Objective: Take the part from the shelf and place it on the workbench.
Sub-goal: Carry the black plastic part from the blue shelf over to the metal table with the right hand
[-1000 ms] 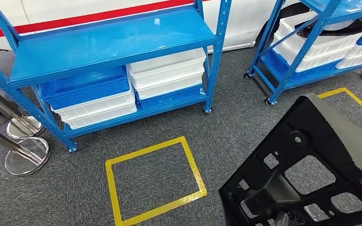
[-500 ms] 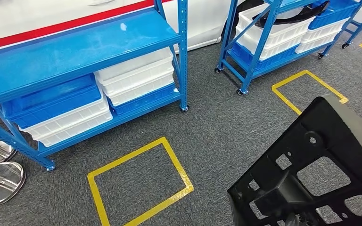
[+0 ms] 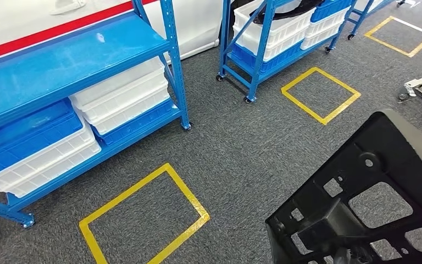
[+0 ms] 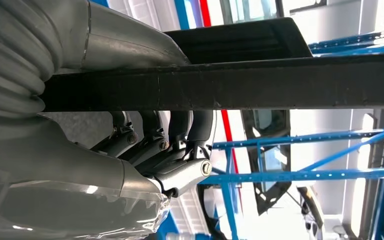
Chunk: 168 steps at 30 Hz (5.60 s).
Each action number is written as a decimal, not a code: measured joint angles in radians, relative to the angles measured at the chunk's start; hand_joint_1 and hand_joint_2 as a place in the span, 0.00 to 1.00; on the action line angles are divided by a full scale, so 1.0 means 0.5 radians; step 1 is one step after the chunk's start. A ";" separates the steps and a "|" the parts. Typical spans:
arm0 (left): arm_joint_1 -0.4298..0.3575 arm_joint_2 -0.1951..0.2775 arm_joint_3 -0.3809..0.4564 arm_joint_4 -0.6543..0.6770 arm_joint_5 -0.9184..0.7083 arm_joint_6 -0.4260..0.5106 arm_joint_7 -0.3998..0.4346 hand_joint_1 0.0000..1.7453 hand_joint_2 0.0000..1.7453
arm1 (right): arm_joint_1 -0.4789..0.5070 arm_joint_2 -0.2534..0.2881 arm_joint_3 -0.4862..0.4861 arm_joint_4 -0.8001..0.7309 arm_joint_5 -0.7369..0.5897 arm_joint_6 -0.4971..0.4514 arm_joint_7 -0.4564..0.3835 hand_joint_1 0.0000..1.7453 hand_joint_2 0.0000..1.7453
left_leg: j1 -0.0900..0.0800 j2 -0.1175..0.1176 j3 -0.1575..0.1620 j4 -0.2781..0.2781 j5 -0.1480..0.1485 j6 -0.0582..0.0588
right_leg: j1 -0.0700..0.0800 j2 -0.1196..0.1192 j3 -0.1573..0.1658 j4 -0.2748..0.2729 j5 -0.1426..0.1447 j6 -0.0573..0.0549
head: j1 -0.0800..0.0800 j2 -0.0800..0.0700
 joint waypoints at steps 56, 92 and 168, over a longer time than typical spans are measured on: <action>0.032 0.171 0.081 -0.004 0.068 -0.187 -0.071 0.00 1.00 | -0.025 0.019 0.458 -0.008 0.347 -0.407 0.001 1.00 1.00 | 0.021 0.091 -0.114 0.268 -0.093 -0.075 | 0.008 -0.103 0.052 -0.036 -0.030 -0.056 | 0.000 0.000; 0.015 0.183 0.083 -0.002 0.022 -0.212 -0.037 0.00 1.00 | -0.061 0.012 0.547 0.051 0.480 -0.560 0.000 1.00 1.00 | 0.015 0.049 -0.042 0.036 -0.003 -0.024 | 0.008 -0.008 0.013 0.004 -0.036 0.006 | 0.001 0.000; -1.562 0.433 -0.365 0.023 0.318 0.081 1.898 0.00 1.00 | -0.996 -0.664 1.714 0.893 0.507 -0.671 0.171 1.00 1.00 | 0.005 0.377 -0.124 0.035 0.050 -0.050 | 0.058 -0.357 -0.116 -0.014 0.077 -0.021 | 0.008 0.000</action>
